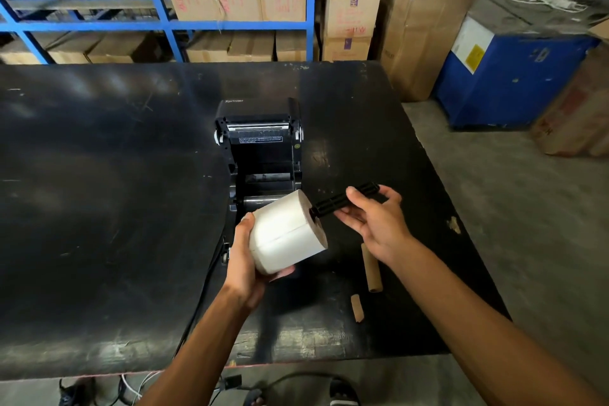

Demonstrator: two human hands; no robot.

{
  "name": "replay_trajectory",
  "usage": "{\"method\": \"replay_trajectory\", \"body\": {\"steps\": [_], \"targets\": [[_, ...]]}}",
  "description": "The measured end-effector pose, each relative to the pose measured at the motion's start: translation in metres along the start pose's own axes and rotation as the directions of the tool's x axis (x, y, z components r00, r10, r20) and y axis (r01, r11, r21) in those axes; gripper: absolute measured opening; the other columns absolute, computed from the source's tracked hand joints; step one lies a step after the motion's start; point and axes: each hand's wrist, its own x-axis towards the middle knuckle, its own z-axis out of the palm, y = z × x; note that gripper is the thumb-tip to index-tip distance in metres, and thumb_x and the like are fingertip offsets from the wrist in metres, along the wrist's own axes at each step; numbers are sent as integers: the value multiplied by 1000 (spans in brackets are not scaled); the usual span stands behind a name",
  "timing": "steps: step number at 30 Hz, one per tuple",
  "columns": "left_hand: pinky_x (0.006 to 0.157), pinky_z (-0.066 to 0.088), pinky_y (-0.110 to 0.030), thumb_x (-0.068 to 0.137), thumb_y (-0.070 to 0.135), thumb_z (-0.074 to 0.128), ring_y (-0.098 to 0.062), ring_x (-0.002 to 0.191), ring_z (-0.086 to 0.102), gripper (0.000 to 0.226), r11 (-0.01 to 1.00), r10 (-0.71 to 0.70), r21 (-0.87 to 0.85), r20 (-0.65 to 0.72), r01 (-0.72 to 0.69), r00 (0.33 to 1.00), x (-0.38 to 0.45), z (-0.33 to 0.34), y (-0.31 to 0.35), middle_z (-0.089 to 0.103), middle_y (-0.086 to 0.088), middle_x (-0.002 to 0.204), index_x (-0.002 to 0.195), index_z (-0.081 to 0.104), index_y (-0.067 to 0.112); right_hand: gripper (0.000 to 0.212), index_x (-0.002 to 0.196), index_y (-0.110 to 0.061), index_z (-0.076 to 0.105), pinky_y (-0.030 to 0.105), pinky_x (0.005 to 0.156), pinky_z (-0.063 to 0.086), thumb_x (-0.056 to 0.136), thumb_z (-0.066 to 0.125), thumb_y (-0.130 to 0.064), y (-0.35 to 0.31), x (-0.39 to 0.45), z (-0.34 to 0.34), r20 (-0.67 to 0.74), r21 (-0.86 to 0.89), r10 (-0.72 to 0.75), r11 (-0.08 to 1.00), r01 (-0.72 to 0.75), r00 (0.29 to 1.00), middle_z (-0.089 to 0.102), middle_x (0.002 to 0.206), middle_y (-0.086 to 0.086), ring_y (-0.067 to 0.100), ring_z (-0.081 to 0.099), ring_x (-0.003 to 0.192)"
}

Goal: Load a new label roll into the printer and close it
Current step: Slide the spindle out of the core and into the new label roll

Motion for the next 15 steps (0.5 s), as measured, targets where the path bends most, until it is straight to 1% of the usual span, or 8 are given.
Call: {"method": "replay_trajectory", "body": {"steps": [3, 5, 6, 8, 11, 13, 15], "targets": [[58, 58, -38, 85, 65, 51, -28, 87, 77, 46, 999, 22, -30, 6, -22, 1000, 0, -3, 2, 79, -5, 100, 114, 67, 32, 60, 120, -21, 37, 35, 60, 60, 78, 74, 2, 6, -3, 7, -21, 11, 3, 1000, -3, 1000, 61, 108, 17, 24, 75, 78], [57, 58, -38, 82, 66, 52, -30, 87, 76, 50, 999, 27, -47, 7, -27, 1000, 0, -4, 3, 79, -6, 99, 114, 67, 31, 57, 115, -22, 38, 35, 60, 60, 77, 75, 1, 9, -6, 8, -33, 3, -12, 1000, 12, 999, 62, 107, 16, 23, 74, 75], [57, 58, -38, 80, 67, 53, -29, 85, 77, 51, 998, 28, -51, 3, -28, 1000, 0, -5, 3, 79, -6, 98, 113, 67, 31, 56, 111, -24, 39, 35, 61, 60, 77, 76, 0, 11, -8, 9, -27, -30, -53, 998, 52, 998, 63, 105, 17, 21, 74, 73], [56, 59, -38, 80, 67, 52, -27, 82, 78, 52, 999, 30, -41, -16, -31, 999, 1, -7, 3, 80, -4, 95, 113, 66, 31, 55, 107, -31, 38, 35, 64, 60, 78, 77, -5, 13, -13, 10, 20, -125, -191, 973, 192, 981, 64, 104, 16, 20, 73, 73], [57, 61, -38, 88, 66, 48, -26, 82, 78, 48, 999, 29, -25, -37, -30, 999, 2, -11, 0, 81, -3, 93, 117, 63, 31, 45, 104, -39, 39, 33, 64, 60, 85, 71, -12, 14, -22, 14, 94, -200, -368, 903, 379, 925, 64, 102, 13, 22, 72, 71], [59, 61, -38, 90, 65, 47, -26, 82, 79, 48, 999, 20, -30, -52, -21, 998, 3, -12, -1, 81, -3, 93, 119, 63, 31, 39, 103, -39, 40, 31, 64, 60, 90, 66, -14, 16, -27, 15, 127, -209, -431, 869, 449, 893, 64, 100, 13, 23, 72, 71], [59, 60, -37, 90, 66, 47, -25, 80, 79, 47, 999, 17, -28, -62, -18, 998, 4, -12, -2, 81, -2, 91, 118, 63, 31, 36, 104, -37, 39, 31, 66, 60, 92, 63, -14, 20, -29, 14, 159, -221, -455, 848, 481, 876, 64, 100, 13, 22, 71, 73]]}}
